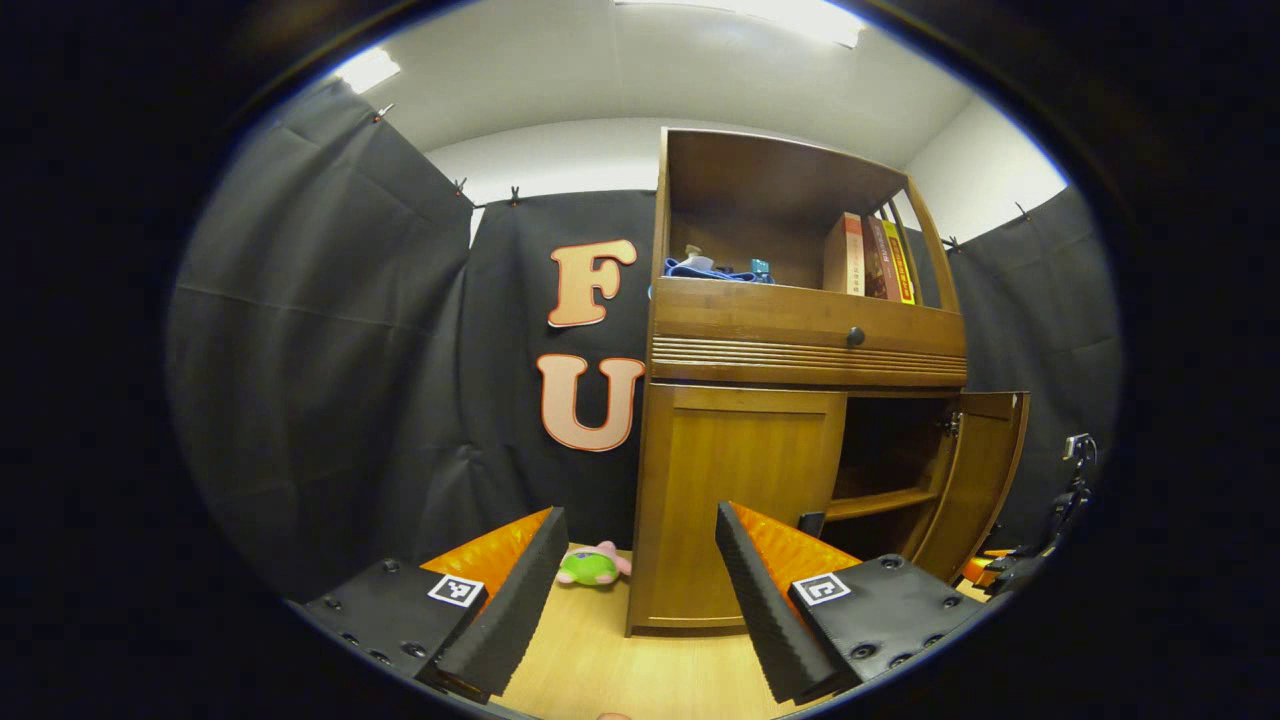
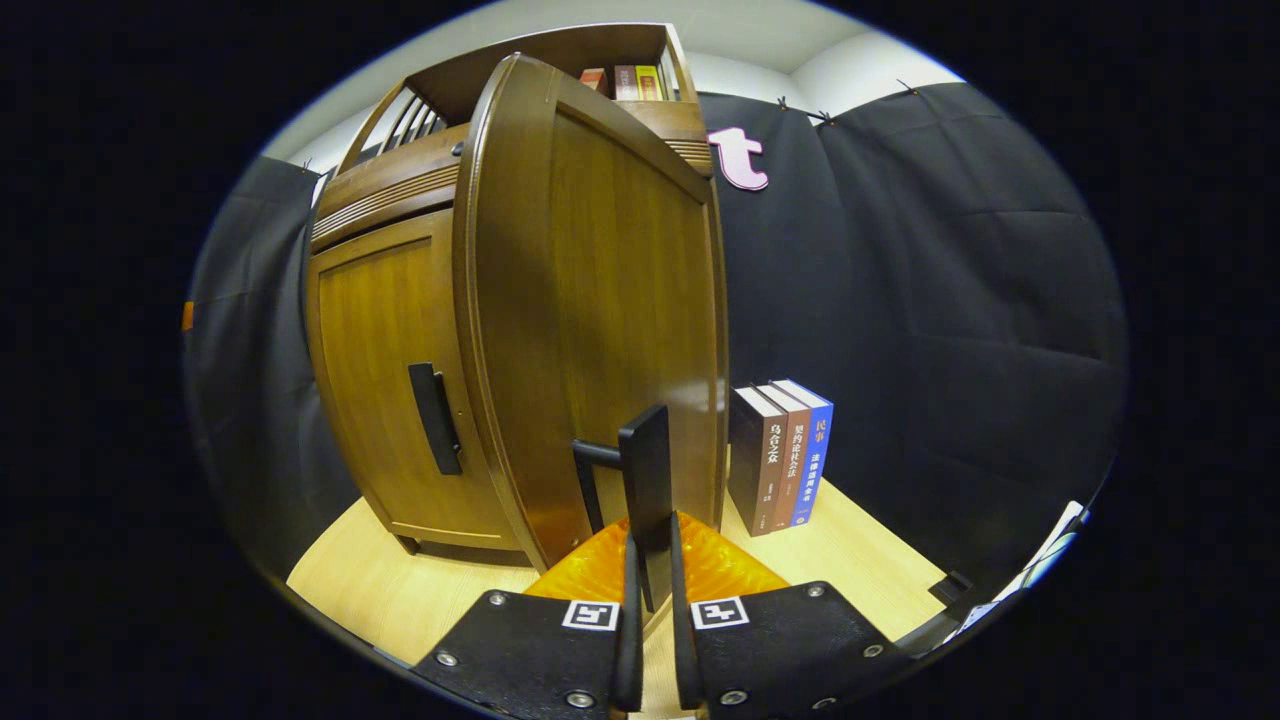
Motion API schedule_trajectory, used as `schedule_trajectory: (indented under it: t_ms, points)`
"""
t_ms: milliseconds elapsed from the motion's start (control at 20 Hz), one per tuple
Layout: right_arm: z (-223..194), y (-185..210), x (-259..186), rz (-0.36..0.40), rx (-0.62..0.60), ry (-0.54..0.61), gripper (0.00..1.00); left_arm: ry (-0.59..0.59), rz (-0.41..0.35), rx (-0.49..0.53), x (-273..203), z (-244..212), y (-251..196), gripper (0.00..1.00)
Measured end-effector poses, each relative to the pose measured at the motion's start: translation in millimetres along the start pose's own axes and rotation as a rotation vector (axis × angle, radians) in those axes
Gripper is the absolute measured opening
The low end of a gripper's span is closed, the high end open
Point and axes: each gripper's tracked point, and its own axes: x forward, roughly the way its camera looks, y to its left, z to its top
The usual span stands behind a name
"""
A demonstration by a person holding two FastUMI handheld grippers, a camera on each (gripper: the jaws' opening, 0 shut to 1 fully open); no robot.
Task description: Open the right door of the double-door shoe cabinet with the right hand, and open the left door with the left hand.
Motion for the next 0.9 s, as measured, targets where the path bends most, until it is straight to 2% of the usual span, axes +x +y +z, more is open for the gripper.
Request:
schedule_trajectory:
  t_ms: [50,100,250,450,900]
  points:
    - [0.2,-5.9,-1.3,-0.004,0.002,0.001,0.22,0.0,-0.008,0.001,2.7,1.1,-8.5,0.95]
    - [0.0,-12.9,-3.8,-0.012,0.001,0.005,0.1,-0.002,-0.016,0.002,4.1,0.6,-16.7,0.95]
    - [1.2,-32.1,-9.7,-0.021,-0.007,0.011,0.06,-0.007,-0.034,0.007,9.7,2.1,-43.2,0.95]
    - [2.0,-50.5,-9.5,0.017,-0.006,0.013,0.04,-0.004,-0.063,0.009,10.6,-1.1,-82.7,0.96]
    - [9.5,-98.9,-3.4,0.098,-0.014,0.015,0.04,-0.007,-0.049,0.036,3.2,-6.3,-147.7,0.94]
